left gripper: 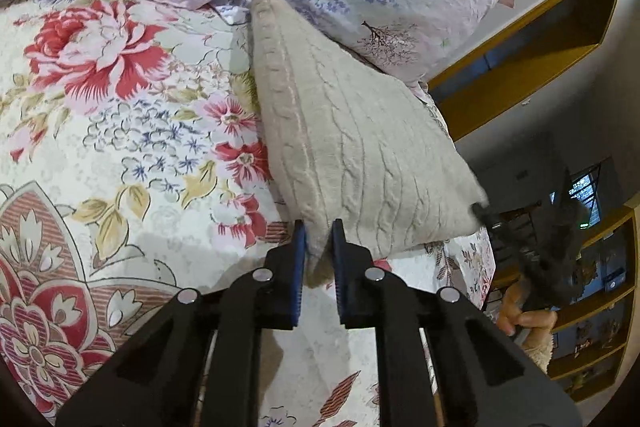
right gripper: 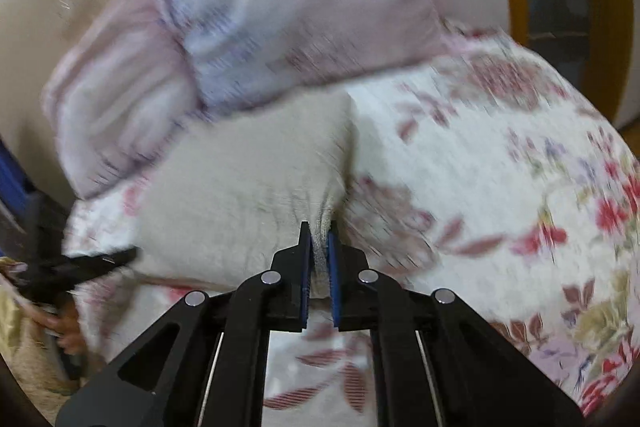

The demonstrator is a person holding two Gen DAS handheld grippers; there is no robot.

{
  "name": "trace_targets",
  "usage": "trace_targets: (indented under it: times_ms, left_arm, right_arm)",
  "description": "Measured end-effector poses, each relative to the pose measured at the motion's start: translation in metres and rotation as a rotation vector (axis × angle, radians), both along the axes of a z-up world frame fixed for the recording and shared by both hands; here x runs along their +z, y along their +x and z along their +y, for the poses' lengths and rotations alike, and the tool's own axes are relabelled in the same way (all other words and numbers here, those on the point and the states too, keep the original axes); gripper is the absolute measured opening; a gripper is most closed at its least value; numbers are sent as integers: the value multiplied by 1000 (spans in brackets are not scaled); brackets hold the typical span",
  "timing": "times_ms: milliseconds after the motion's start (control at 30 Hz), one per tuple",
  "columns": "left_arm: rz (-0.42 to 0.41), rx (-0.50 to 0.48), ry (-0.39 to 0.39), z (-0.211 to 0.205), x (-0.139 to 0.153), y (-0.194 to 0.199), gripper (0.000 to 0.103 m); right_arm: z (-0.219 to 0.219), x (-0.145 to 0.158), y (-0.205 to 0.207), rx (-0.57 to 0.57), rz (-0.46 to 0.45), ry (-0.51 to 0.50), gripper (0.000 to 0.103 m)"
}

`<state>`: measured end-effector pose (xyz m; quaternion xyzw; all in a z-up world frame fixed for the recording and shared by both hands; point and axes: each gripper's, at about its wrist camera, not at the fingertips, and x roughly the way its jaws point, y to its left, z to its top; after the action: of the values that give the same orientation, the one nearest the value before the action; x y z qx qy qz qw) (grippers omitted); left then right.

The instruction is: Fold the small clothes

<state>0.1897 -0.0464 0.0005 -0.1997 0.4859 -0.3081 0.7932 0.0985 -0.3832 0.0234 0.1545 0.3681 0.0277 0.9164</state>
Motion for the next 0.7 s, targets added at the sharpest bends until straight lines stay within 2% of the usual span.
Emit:
trace_targets:
  times_ms: [67, 133, 233, 300, 333, 367, 400, 500, 700]
  left_arm:
    - [2, 1, 5, 0, -3, -1, 13]
    - [-1, 0, 14, -3, -4, -1, 14]
    - [5, -2, 17, -2, -2, 0, 23]
    - [7, 6, 3, 0, 1, 2, 39]
    - [6, 13, -5, 2, 3, 4, 46]
    - [4, 28, -6, 4, 5, 5, 59]
    - [-1, 51, -4, 6, 8, 8, 64]
    - [-14, 70, 14, 5, 13, 17, 69]
    - [-53, 104, 124, -12, 18, 36, 74]
  right_arm:
    - [-2, -18, 6, -20, 51, 6, 8]
    - [-5, -21, 7, -26, 46, 28, 8]
    - [-11, -18, 8, -13, 60, 83, 10]
    - [-17, -15, 7, -12, 54, 155, 21]
    - [-21, -12, 7, -18, 45, 194, 32]
    - [-27, -9, 7, -28, 23, 240, 37]
    - [-30, -7, 9, -34, 10, 269, 37]
    - [-39, -4, 21, -43, 0, 368, 37]
    - [-46, -14, 47, -54, 31, 493, 37]
